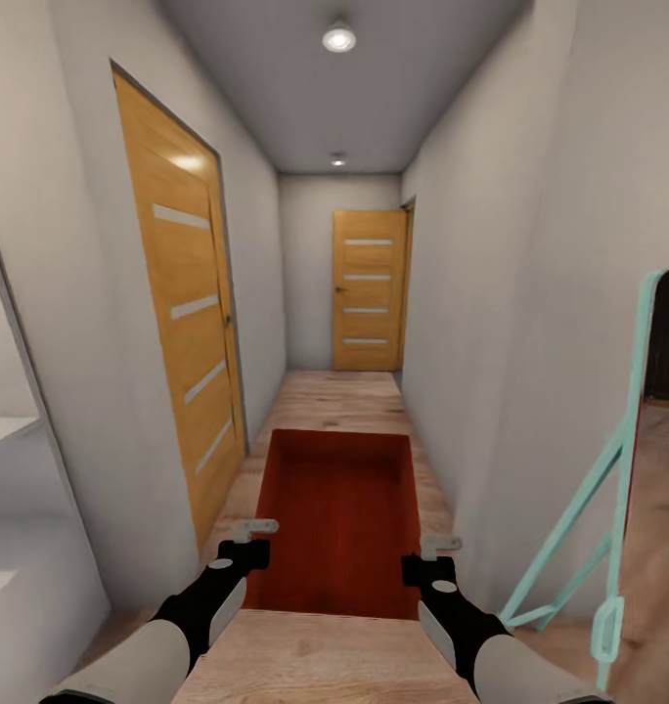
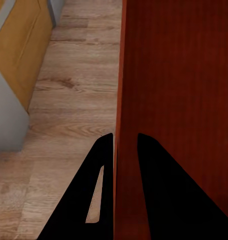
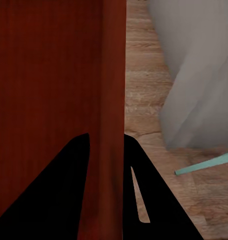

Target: Move the two storage containers from the living room to the garage. In the garage, place one container on the floor and stack the other container on top of it (either order is fine).

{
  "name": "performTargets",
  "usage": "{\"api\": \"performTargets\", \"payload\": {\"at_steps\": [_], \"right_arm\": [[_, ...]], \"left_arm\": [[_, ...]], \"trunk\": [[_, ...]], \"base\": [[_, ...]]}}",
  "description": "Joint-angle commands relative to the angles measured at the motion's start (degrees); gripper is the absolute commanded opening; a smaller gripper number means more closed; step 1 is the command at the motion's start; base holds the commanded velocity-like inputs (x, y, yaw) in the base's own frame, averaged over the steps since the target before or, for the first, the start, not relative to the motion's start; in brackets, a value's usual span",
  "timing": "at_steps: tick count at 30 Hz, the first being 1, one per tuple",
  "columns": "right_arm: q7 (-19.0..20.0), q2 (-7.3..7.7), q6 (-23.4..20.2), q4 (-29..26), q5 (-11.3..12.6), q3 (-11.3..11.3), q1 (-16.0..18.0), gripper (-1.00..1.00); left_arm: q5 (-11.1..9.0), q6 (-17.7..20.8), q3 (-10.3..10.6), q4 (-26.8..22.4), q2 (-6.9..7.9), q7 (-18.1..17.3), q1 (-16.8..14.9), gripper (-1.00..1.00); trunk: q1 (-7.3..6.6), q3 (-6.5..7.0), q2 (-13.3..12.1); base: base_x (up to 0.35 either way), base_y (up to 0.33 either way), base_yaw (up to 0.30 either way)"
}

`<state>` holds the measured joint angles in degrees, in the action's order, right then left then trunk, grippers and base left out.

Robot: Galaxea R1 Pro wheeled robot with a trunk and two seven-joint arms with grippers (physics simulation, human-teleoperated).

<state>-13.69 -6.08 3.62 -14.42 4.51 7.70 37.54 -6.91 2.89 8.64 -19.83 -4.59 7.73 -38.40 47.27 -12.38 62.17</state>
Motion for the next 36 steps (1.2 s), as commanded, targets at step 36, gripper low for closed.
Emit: {"api": "performTargets", "payload": {"at_steps": [36], "right_arm": [[-0.20, 0.02, 0.16, 0.18, 1.26, -0.58, 0.08, -1.00]], "left_arm": [[0.48, -0.60, 0.32, -0.18, 1.05, 1.67, -0.01, -1.00]], "trunk": [[0.04, -0.08, 0.05]], "base": [[0.322, 0.038, -0.002]]}}
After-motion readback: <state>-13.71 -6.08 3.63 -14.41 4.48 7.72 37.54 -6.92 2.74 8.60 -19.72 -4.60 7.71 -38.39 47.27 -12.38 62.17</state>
